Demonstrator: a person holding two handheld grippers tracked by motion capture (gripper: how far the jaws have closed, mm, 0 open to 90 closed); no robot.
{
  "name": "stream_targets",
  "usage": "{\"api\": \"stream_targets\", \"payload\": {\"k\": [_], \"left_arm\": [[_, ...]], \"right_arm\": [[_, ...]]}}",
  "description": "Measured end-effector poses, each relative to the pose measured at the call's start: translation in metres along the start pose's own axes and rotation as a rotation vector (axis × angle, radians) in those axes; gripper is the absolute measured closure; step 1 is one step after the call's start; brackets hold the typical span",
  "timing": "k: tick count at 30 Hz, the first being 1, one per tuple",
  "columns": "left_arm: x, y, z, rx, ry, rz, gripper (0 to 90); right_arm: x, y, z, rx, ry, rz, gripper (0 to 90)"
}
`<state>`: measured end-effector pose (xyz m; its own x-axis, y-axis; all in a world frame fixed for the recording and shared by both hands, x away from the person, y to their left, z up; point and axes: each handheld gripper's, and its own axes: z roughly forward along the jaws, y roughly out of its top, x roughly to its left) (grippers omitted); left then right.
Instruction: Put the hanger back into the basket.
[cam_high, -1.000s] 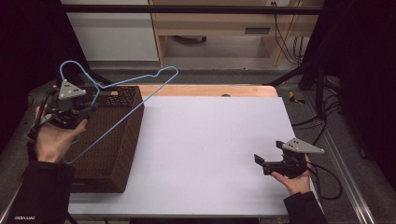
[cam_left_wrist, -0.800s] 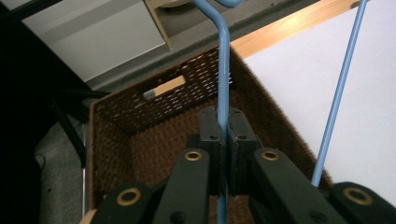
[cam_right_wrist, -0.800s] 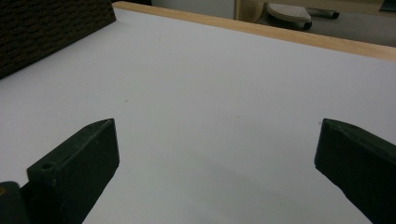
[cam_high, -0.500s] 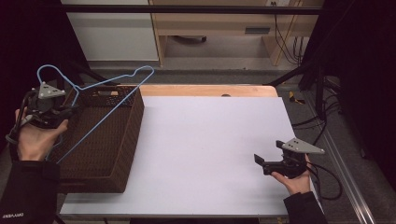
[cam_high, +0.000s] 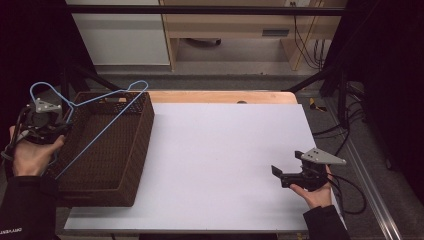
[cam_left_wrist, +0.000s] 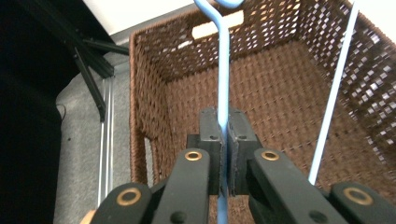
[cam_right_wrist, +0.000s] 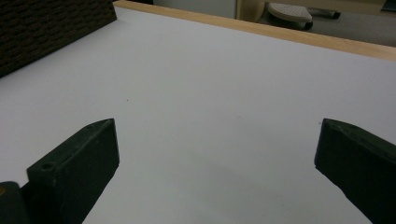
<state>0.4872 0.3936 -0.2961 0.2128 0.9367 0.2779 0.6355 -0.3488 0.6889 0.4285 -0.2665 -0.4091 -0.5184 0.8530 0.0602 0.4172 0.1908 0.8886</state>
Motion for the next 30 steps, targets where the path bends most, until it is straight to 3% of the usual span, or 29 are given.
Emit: {"api": "stream_targets", "payload": {"k": [9, 17, 25, 30], "left_arm": [[0.005, -0.015, 0.021, 0.06, 0.03, -0.018, 87.0], [-0.002, -0.03, 0.044, 0.117, 0.026, -0.023, 87.0], [-0.013, -0.039, 0.066, 0.172, 0.01, -0.035, 86.9], [-0.016, -0.042, 0.071, 0.184, -0.037, -0.049, 86.4]], "right_arm": [[0.001, 0.0, 0.001, 0.001, 0.001, 0.003, 0.7], [0.001, 0.0, 0.001, 0.004, 0.001, -0.001, 0.6], [0.001, 0.0, 0.001, 0.004, -0.002, 0.001, 0.6], [0.001, -0.001, 0.002, 0.007, -0.003, -0.001, 0.6]]}}
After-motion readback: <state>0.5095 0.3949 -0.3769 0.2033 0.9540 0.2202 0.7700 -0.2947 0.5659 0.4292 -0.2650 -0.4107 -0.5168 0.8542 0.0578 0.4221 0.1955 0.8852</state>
